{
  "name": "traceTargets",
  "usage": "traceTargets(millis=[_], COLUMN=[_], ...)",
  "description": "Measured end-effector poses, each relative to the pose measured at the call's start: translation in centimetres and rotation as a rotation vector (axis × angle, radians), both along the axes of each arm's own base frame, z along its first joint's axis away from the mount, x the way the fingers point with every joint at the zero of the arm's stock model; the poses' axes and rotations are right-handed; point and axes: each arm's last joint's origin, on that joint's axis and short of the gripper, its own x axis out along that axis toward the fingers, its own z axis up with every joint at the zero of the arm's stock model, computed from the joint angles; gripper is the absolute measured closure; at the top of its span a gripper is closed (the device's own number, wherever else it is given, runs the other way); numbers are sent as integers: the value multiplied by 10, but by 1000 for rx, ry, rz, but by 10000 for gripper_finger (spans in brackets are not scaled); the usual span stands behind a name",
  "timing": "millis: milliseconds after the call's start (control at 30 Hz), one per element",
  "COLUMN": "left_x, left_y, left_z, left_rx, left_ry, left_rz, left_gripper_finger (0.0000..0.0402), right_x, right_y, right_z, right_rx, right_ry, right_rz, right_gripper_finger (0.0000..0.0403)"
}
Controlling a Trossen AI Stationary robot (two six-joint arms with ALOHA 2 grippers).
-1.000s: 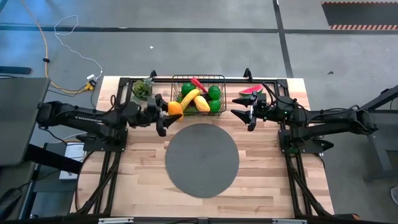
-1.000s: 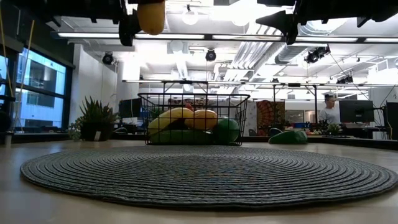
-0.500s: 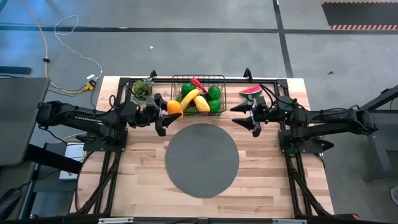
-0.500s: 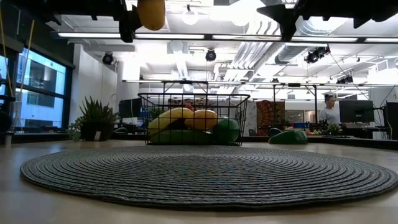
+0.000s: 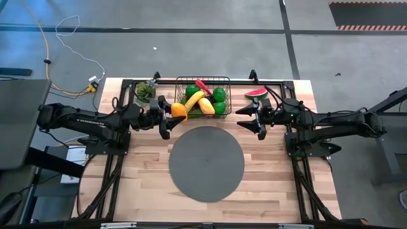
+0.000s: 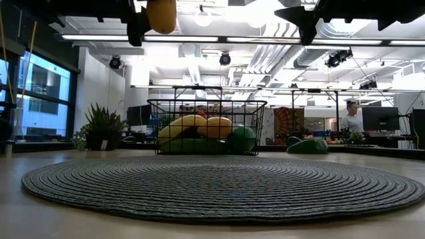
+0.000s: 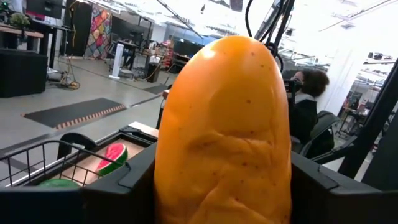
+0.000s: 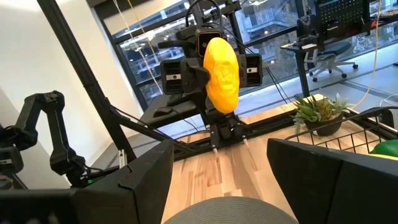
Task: Build produce basket
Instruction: Put the yellow mango into the black wire basket
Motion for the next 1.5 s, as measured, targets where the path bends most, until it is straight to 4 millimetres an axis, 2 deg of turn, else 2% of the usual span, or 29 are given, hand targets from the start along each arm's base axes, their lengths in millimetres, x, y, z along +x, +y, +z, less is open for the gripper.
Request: traceTargets(millis=[233, 367, 500, 667, 733, 900, 1033, 1300, 1500], left_x=[1, 15, 41, 79, 94, 129, 150, 164, 168], left_y=[1, 13, 35, 76, 96, 139, 160, 170, 172], left_z=[1, 12, 35, 50, 50, 28, 3, -51, -57], left_rx=[-59, -115, -91, -82, -94, -117, -183, -327, -321], left_ry=[-11, 76, 218, 422, 492, 589, 620, 747, 736], left_rz=[11, 82, 139, 229, 266, 325, 349, 355, 363], left_gripper_finger=[179, 179, 179, 179, 179, 179, 179, 179, 179], right_x=[0, 0, 0, 0, 0, 0, 0, 0, 0], right_y=[0, -1, -1, -2, -2, -3, -3, -3, -3], right_z=[0, 0, 0, 0, 0, 1, 1, 1, 1], right_rx=[0, -13, -24, -20, -21, -22, -22, -22, -23], right_ry=[0, -1, -1, -3, -6, -9, -9, -9, -9], right_rz=[-4, -22, -53, -57, -58, -93, -95, -96, -96], right_gripper_finger=[160, 160, 160, 160, 160, 160, 160, 160, 160])
